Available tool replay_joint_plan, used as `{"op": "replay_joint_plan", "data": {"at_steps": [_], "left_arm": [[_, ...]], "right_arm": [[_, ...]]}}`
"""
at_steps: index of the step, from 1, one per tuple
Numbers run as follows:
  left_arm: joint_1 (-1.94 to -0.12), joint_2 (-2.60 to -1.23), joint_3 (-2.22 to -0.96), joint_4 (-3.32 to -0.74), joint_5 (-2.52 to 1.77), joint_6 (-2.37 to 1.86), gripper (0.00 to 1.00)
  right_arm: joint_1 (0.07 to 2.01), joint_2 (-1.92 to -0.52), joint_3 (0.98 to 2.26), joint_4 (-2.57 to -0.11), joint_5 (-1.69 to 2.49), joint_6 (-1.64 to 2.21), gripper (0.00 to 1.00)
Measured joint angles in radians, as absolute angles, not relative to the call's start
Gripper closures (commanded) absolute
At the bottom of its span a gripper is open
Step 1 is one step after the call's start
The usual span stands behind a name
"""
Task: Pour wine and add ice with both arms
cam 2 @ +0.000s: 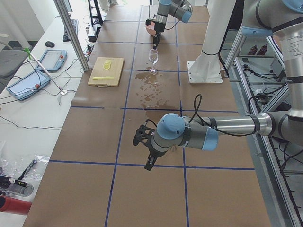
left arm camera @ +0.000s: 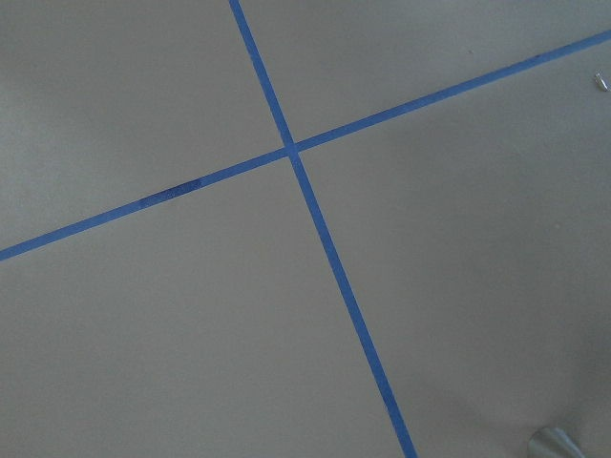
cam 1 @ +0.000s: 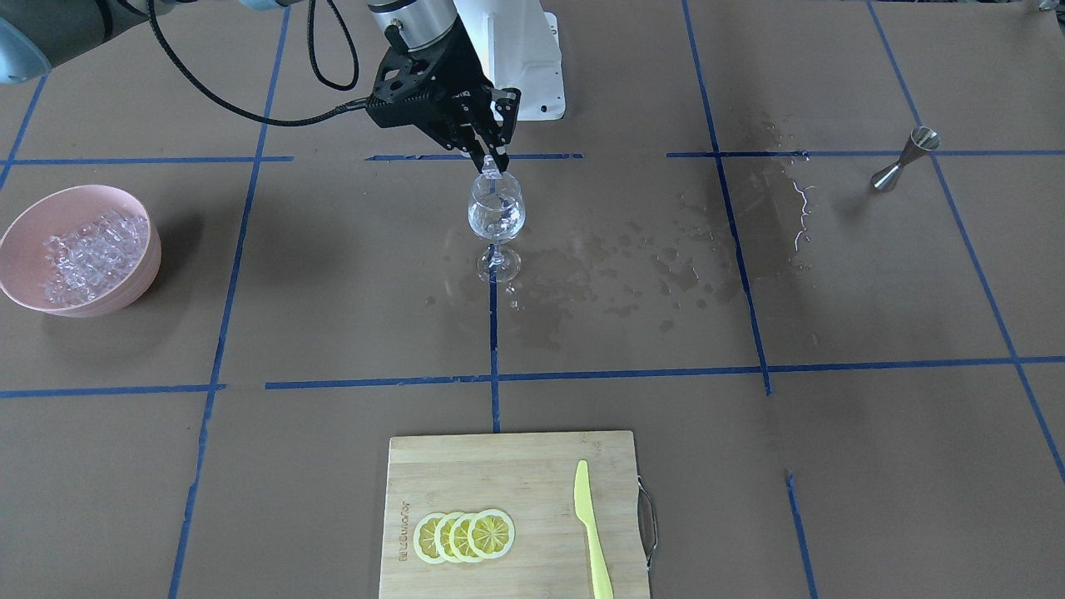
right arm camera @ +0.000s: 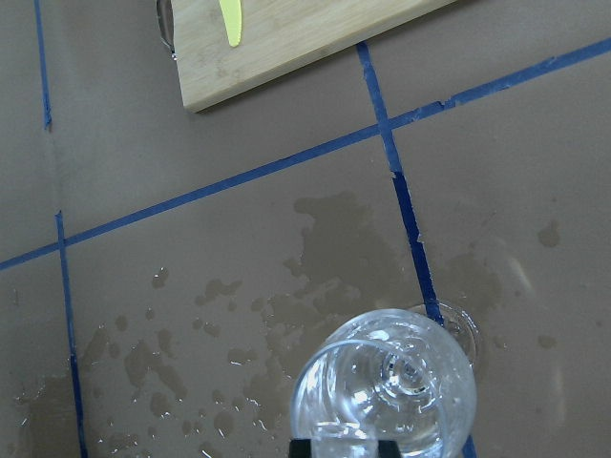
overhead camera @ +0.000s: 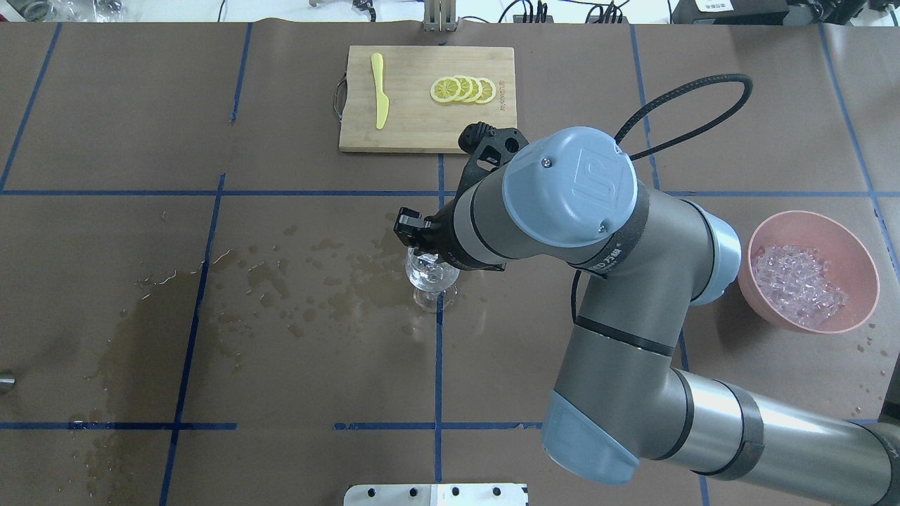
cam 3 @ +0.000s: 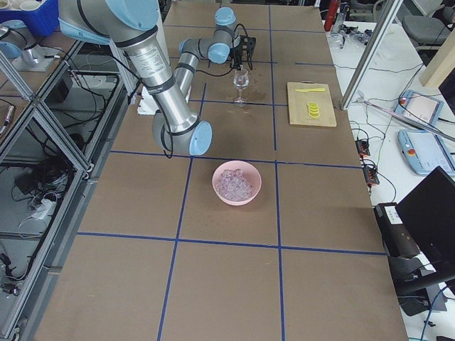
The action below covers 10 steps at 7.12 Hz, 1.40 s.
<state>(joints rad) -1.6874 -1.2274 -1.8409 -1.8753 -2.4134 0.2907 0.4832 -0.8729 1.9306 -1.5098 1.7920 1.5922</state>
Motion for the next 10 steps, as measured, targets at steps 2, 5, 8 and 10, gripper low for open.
{"op": "replay_joint_plan", "data": {"at_steps": [2, 5, 8, 10], "left_arm": [[-1.687, -1.223, -1.835, -1.890, -2.413, 0.287, 0.00], [-1.687, -1.226, -1.829, -1.888, -2.412, 0.244, 0.00], [-1.687, -1.264, -1.829, -1.890, -2.403, 0.131, 0.00], [-1.687, -1.272, -1.829, -1.890, -2.403, 0.094, 0.00]], "right_arm": [[0.488, -0.881, 1.929, -1.511, 1.786, 1.587, 0.00], [0.599, -0.990, 1.999, -1.513, 1.905, 1.512, 0.00], [0.866, -1.281, 2.049, -1.506, 2.120, 1.115, 0.00], [1.095, -1.484, 2.012, -1.506, 2.196, 0.728, 0.00]]}}
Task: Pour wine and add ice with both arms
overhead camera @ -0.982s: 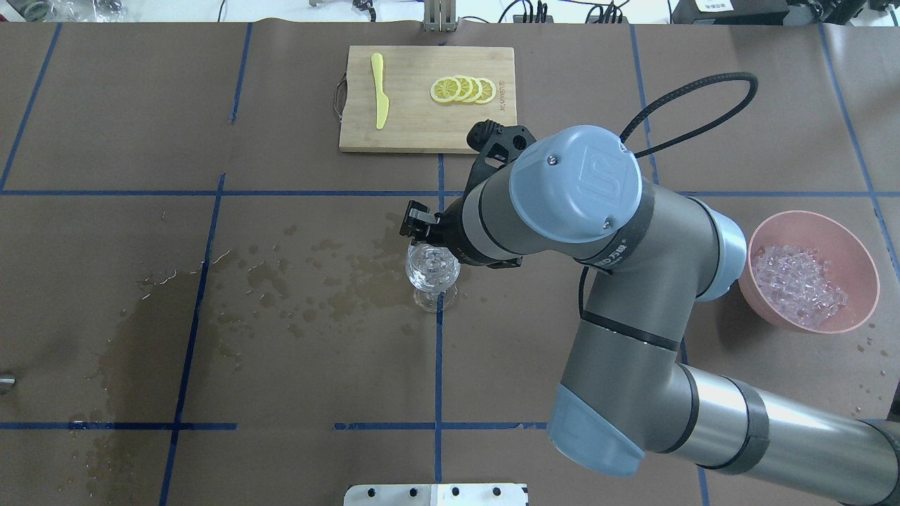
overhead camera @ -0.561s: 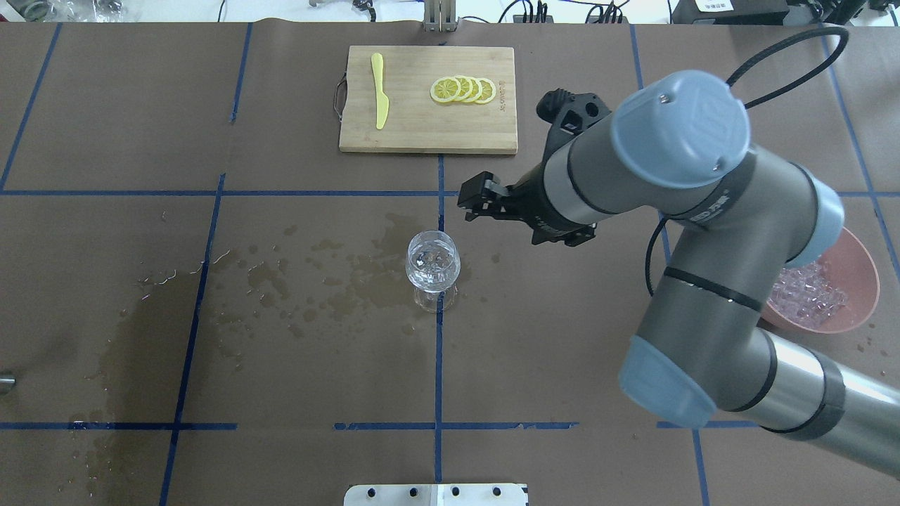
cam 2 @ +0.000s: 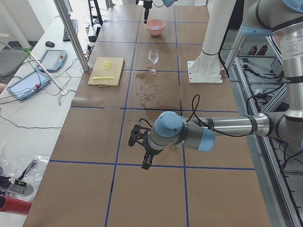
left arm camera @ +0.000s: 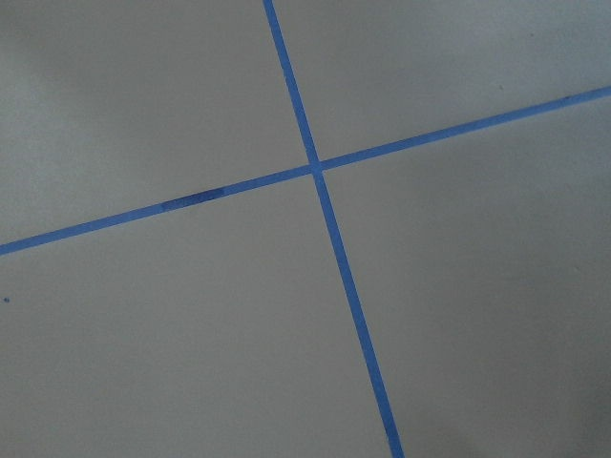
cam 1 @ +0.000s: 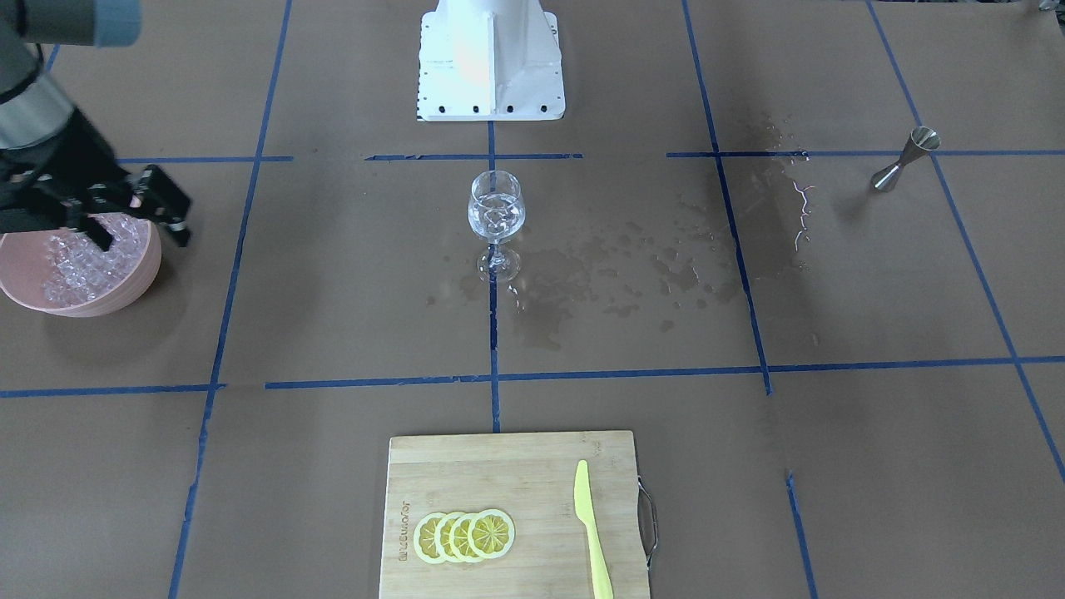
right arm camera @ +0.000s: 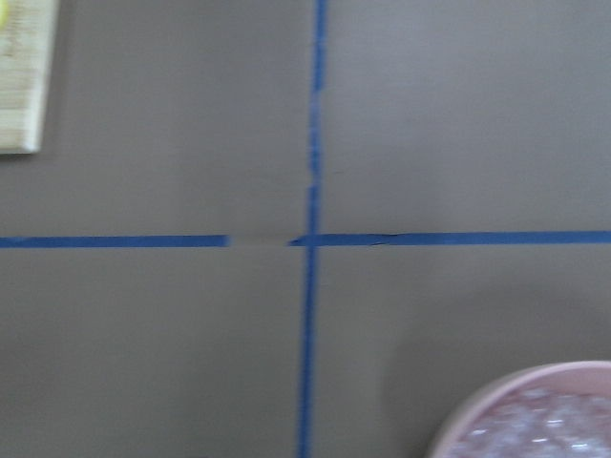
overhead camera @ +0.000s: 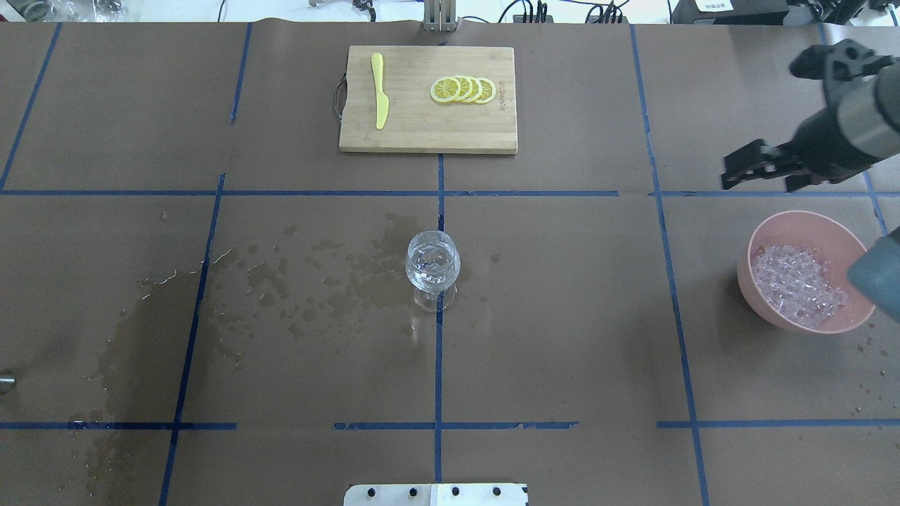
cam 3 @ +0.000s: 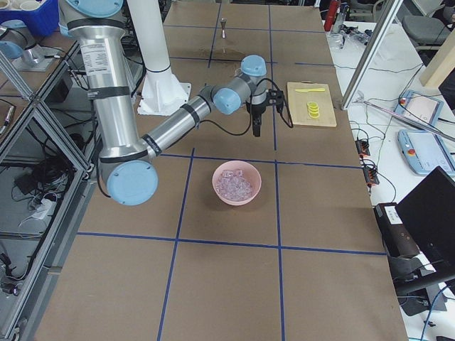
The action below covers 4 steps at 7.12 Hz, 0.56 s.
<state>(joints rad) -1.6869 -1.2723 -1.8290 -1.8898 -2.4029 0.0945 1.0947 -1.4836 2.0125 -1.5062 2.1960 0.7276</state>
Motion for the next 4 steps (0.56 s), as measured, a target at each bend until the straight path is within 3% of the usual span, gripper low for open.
{"op": "replay_joint_plan", "data": {"at_steps": [4], "left_arm": [[-1.687, -1.274, -1.827, -1.894, -2.400, 0.094, 0.00]], "right_arm": [[1.484, -1.692, 1.831, -1.514, 2.308, 0.114, 0.00]]}}
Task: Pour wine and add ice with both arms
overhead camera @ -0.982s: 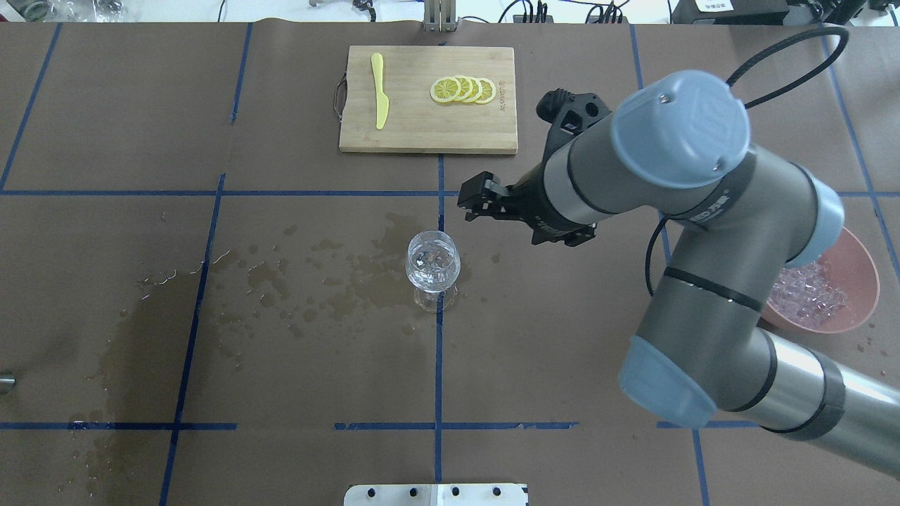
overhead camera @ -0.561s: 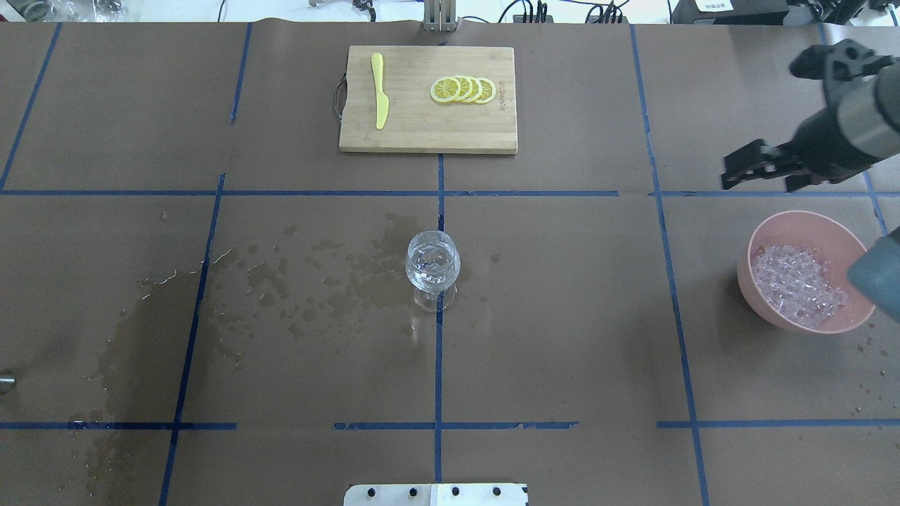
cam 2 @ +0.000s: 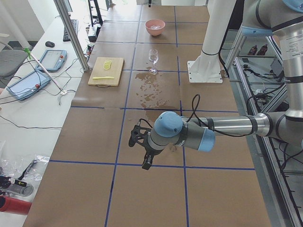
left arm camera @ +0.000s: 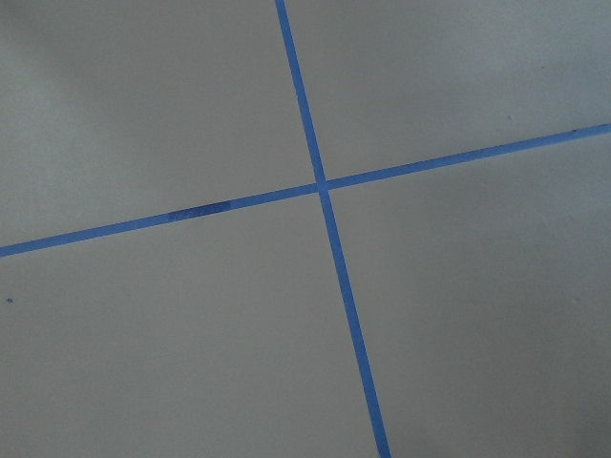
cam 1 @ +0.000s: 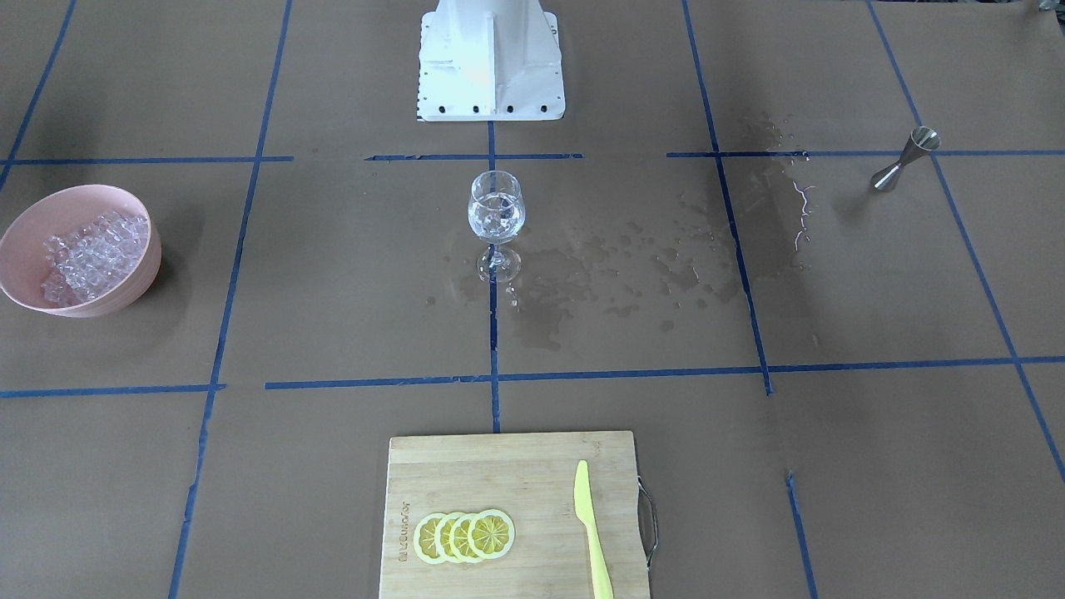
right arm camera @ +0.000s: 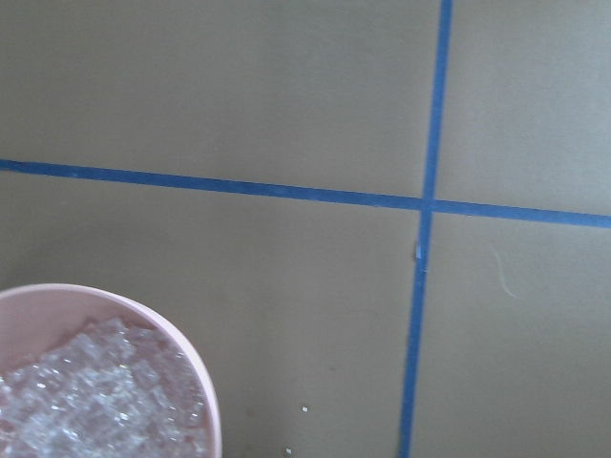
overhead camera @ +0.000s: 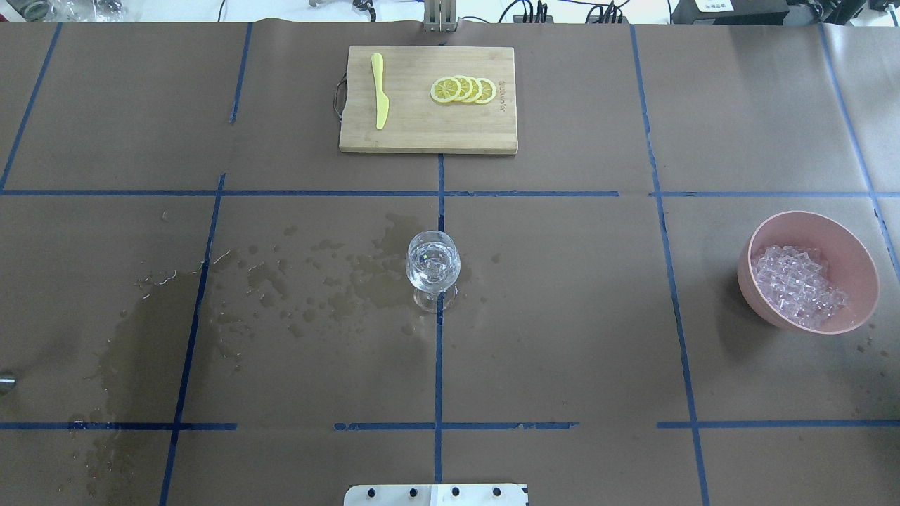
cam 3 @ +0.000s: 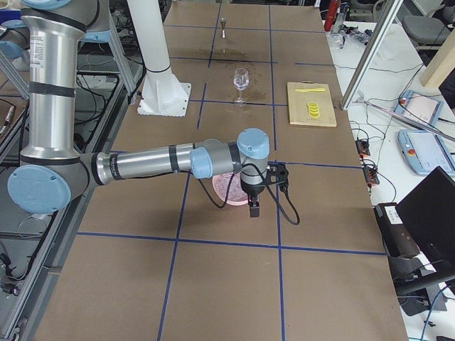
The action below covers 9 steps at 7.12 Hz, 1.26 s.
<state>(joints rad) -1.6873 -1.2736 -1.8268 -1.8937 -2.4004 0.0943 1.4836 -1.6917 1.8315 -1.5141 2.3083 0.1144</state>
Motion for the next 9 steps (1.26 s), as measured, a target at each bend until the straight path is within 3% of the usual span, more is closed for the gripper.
{"op": "replay_joint_plan", "data": {"at_steps": [4, 9], "left_arm": [[-1.702, -1.229, -1.839, -1.977, -2.368, 0.089, 0.00], [-1.599, -1.278, -1.797, -1.811, -2.292, 0.004, 0.00]], "right_arm": [[1.536, -1.721, 1.793, -1.516, 2.300, 0.045, 0.00], [1.536, -1.752, 1.755, -1.514, 2.349, -0.078, 0.00]]}}
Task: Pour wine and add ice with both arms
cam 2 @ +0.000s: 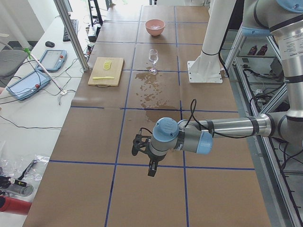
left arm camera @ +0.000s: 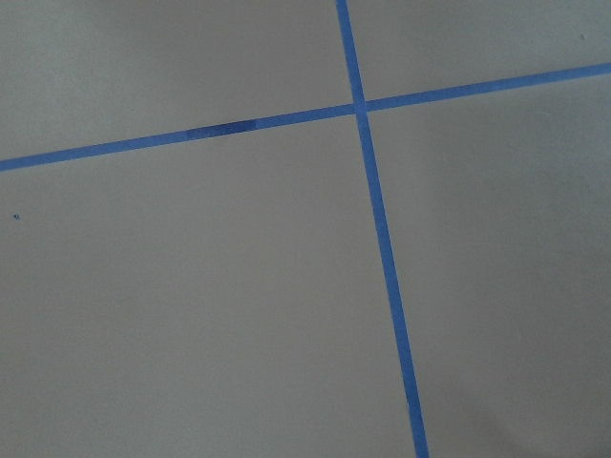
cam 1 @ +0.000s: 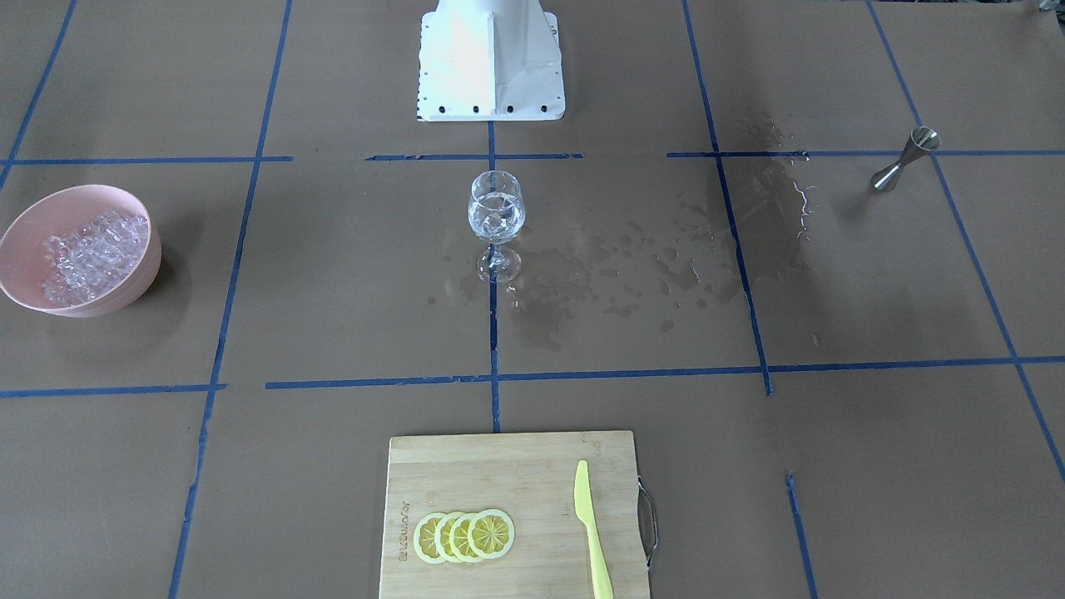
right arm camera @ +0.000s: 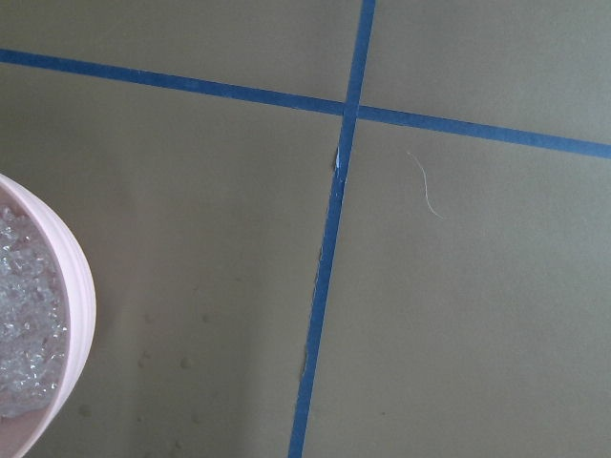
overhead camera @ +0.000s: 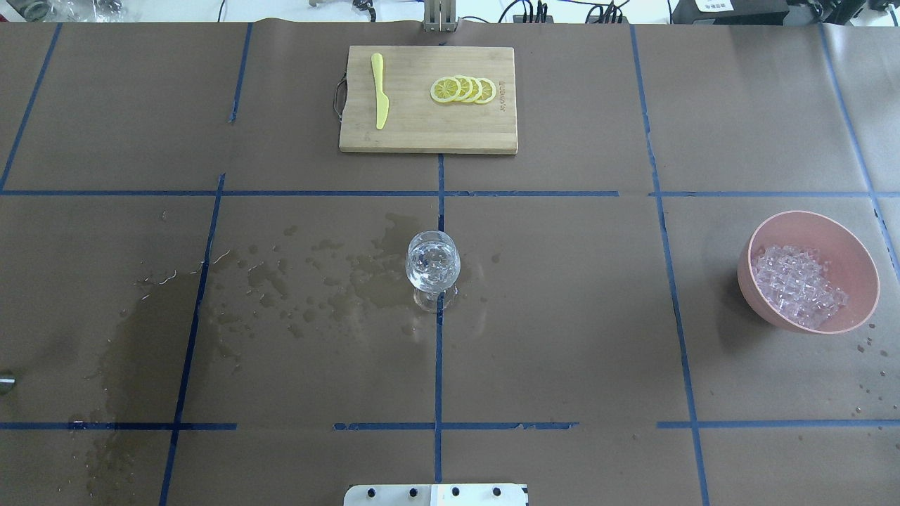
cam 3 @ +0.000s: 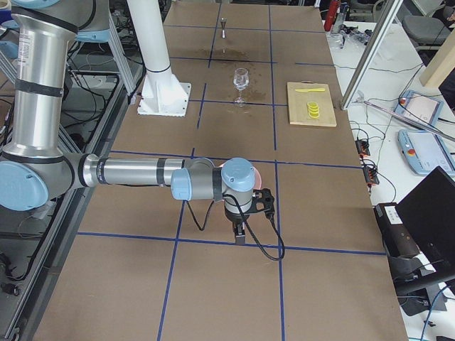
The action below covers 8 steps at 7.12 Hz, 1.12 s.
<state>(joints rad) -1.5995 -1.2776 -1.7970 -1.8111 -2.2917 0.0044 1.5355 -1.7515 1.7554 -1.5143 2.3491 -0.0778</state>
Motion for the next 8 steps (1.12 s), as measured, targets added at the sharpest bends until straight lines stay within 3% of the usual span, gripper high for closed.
{"op": "replay_joint_plan", "data": {"at_steps": [4, 8], "left_arm": [[-1.592, -1.334, -1.857, -1.782, -2.282, -0.040, 0.00], [-1.592, -1.407, -1.821, -1.792, -2.307, -0.040, 0.00]], "right_arm": [[1.527, -1.738, 1.692, -1.504, 2.380, -0.073, 0.00], [1.526, -1.734, 1.685, -1.503, 2.381, -0.067, 0.00]]}}
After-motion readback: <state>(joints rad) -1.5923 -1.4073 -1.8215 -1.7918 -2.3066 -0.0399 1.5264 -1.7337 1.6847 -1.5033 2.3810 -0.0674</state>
